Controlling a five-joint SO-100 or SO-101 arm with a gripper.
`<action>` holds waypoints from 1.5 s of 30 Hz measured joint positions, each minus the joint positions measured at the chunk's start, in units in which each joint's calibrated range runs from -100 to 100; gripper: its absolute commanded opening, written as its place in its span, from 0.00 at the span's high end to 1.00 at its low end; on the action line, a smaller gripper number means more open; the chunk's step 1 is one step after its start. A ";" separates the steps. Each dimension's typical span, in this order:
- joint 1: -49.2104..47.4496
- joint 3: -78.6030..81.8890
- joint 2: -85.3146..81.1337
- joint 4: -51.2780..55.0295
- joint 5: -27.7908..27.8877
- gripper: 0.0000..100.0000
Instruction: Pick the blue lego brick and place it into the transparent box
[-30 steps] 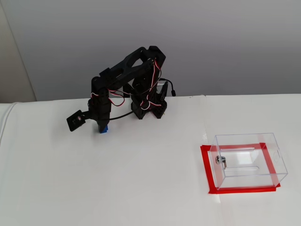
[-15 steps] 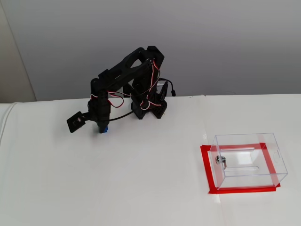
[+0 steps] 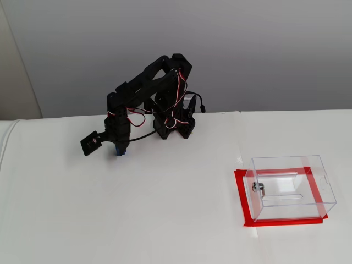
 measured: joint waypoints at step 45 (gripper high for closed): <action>-0.53 0.00 -0.76 0.09 0.00 0.89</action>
